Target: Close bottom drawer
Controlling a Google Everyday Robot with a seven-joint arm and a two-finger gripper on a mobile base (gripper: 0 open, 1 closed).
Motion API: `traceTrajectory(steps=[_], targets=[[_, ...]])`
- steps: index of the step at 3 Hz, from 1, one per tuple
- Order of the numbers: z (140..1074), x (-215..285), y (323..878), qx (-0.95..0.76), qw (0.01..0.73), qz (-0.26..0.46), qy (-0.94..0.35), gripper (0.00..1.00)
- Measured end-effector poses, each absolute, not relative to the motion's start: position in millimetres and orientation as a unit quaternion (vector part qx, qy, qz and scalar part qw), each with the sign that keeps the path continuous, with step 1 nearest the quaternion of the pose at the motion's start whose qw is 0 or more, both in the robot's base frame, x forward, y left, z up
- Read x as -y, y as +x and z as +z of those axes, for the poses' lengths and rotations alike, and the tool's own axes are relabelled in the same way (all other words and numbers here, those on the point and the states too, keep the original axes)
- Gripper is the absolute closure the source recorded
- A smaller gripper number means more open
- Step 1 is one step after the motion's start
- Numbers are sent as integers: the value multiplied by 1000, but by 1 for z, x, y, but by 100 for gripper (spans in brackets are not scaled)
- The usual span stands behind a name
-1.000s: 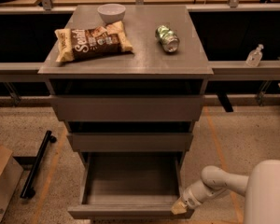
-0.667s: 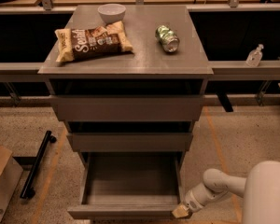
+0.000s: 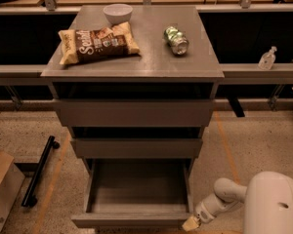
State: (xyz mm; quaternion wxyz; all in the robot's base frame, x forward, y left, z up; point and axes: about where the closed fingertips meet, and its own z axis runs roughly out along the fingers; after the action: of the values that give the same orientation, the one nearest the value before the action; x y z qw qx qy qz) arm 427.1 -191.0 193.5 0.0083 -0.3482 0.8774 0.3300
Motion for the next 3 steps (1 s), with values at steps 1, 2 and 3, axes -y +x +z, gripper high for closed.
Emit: traceTrajectory(steps=[1,2,3], targets=[[182,188,468,-875,21,328,-355,100],[182,188,468,-875,21,328,-355,100],[186,181,491,-872,49,321,-366,100]])
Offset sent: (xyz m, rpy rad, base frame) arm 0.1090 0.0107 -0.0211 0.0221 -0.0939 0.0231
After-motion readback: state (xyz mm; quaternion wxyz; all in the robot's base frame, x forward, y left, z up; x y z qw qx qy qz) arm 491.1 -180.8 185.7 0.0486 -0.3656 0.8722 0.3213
